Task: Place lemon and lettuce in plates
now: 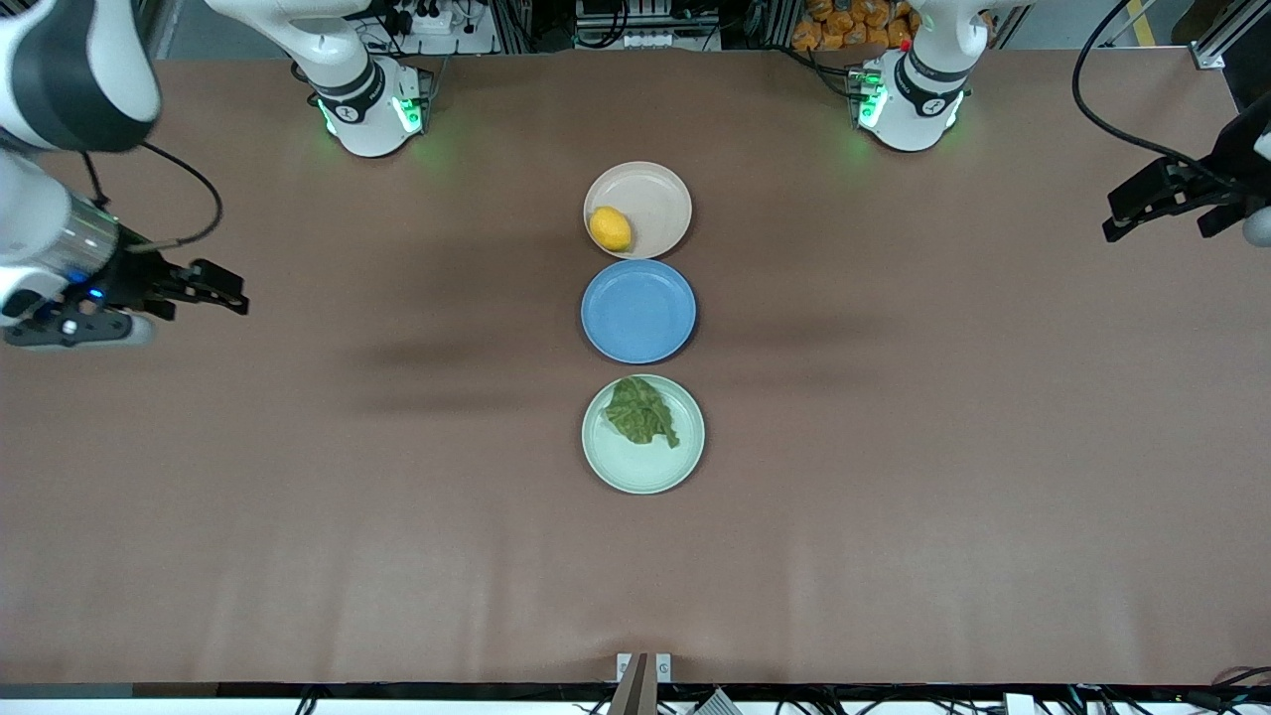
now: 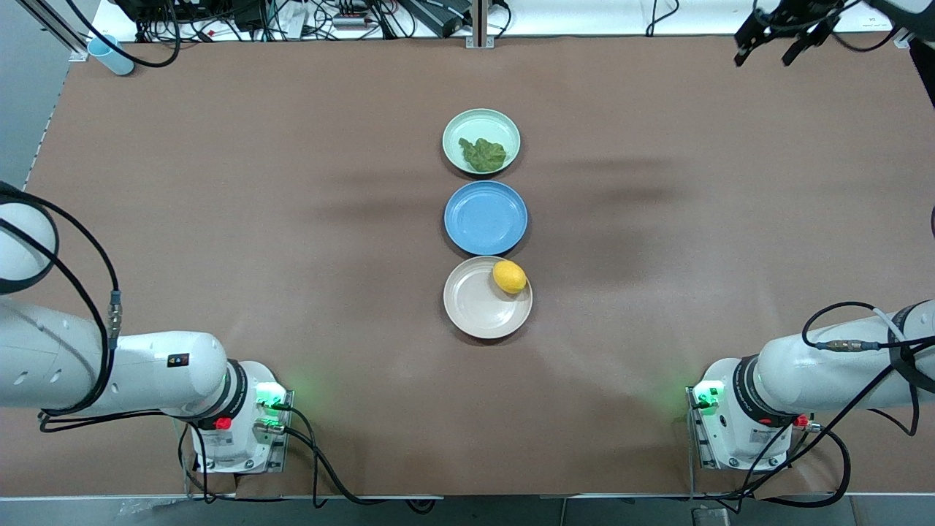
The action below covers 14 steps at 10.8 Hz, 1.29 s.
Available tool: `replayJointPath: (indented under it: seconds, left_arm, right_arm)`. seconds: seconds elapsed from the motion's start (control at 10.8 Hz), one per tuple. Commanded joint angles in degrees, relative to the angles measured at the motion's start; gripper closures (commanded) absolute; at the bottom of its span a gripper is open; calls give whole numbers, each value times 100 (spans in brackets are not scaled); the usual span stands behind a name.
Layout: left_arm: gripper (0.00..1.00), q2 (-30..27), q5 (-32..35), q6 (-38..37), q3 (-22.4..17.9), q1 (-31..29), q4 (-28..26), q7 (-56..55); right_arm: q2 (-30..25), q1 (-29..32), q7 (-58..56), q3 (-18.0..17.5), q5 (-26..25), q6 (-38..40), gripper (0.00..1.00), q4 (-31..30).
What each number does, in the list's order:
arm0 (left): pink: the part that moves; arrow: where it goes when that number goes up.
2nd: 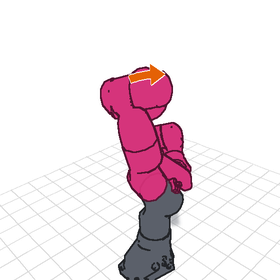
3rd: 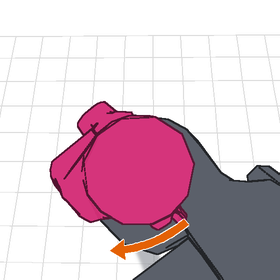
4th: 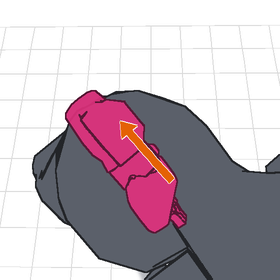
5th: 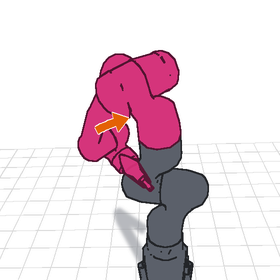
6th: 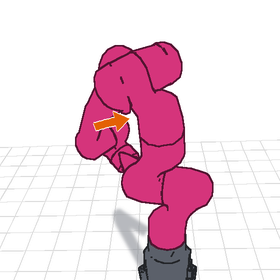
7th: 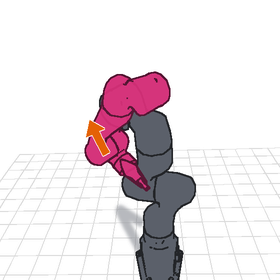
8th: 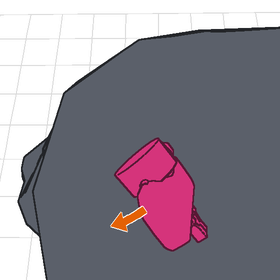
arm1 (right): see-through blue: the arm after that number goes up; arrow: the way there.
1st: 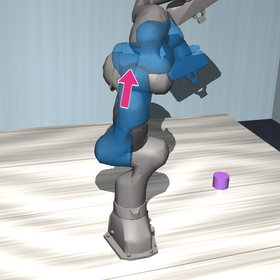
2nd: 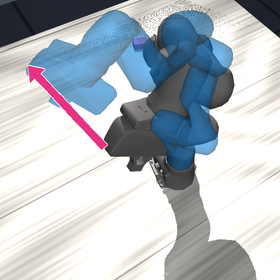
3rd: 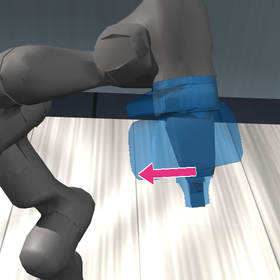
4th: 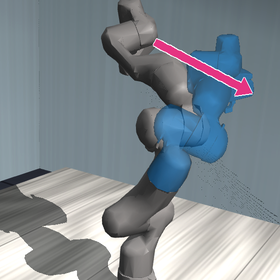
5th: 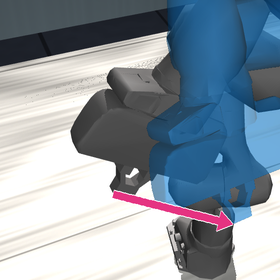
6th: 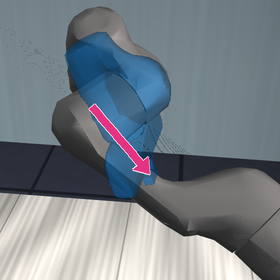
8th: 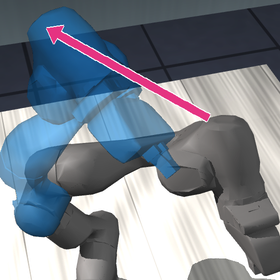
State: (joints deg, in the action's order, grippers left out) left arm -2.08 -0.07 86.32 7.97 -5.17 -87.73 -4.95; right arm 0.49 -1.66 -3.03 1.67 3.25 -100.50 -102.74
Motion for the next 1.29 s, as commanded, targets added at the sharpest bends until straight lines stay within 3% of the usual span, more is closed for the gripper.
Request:
replayJointPath:
  seconds: [0.0, 0.37, 1.2]
  left_arm:
    - [0, -178, -46, 131, 38, -28, -200, -84]
    - [0, -161, -46, 122, 47, -28, -156, -67]
    - [0, -152, -46, 96, 47, -28, -78, 12]
  right_arm:
    - [21, -19, -22, 53, -253, 758, 0, 797]
    - [-557, 60, -374, 44, -430, 1076, 0, 1028]
    - [-576, 60, -497, 44, -378, 813, 0, 1011]
